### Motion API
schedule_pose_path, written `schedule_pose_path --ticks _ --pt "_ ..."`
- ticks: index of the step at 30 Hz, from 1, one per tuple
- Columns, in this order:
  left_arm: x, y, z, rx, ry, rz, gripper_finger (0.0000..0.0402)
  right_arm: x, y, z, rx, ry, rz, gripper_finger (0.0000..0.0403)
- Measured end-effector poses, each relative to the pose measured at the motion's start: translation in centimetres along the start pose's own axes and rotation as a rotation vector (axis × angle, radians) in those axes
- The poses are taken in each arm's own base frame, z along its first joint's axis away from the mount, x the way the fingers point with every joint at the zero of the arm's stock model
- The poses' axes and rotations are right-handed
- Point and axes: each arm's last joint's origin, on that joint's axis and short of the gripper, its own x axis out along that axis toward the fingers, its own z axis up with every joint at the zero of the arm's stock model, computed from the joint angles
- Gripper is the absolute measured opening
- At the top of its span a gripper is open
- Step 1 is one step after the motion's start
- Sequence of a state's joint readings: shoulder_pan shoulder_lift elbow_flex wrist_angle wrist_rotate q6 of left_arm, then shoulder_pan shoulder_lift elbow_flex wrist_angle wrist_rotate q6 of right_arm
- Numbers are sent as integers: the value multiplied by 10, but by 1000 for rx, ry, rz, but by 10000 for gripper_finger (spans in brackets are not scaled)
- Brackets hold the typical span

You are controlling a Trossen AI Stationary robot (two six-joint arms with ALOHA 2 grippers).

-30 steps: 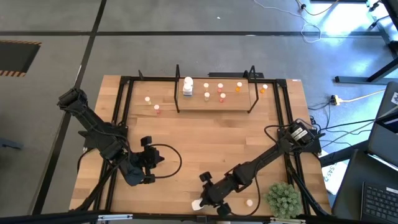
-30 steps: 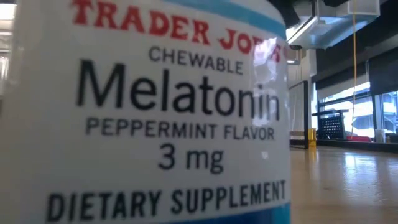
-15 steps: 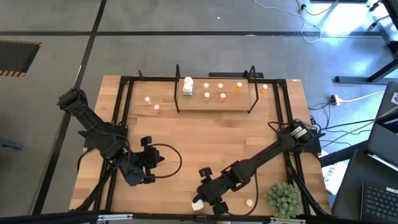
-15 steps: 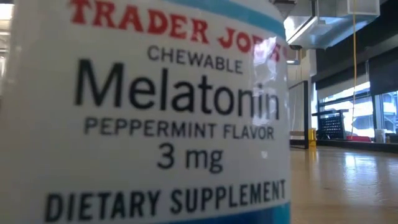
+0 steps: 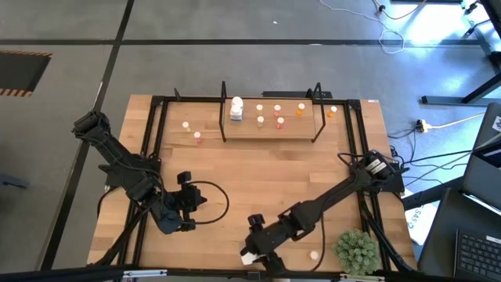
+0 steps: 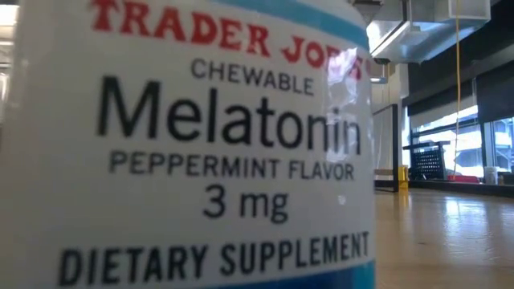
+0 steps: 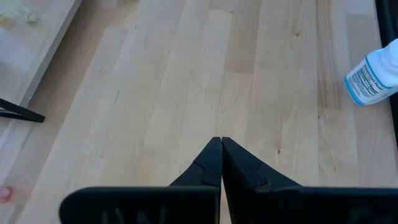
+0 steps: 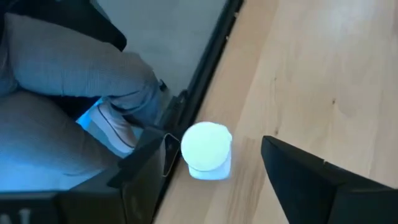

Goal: Pick and place medicine bottles onto shelf by color
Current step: Put the white pill bottle on the shelf aligned with the other white pill bottles

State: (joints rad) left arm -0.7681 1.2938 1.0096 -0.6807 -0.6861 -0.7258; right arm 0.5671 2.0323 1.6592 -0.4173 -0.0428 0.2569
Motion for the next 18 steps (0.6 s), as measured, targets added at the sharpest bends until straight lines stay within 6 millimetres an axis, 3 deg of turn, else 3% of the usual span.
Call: schedule_pose_path --ticks 10,18 --pt "0 -1 0 -1 17 -19 0 -4 4 5 -88 -6 -18 270" --pt "0 -1 -1 -5 18 -20 0 18 1 -3 -135 4 -45 270"
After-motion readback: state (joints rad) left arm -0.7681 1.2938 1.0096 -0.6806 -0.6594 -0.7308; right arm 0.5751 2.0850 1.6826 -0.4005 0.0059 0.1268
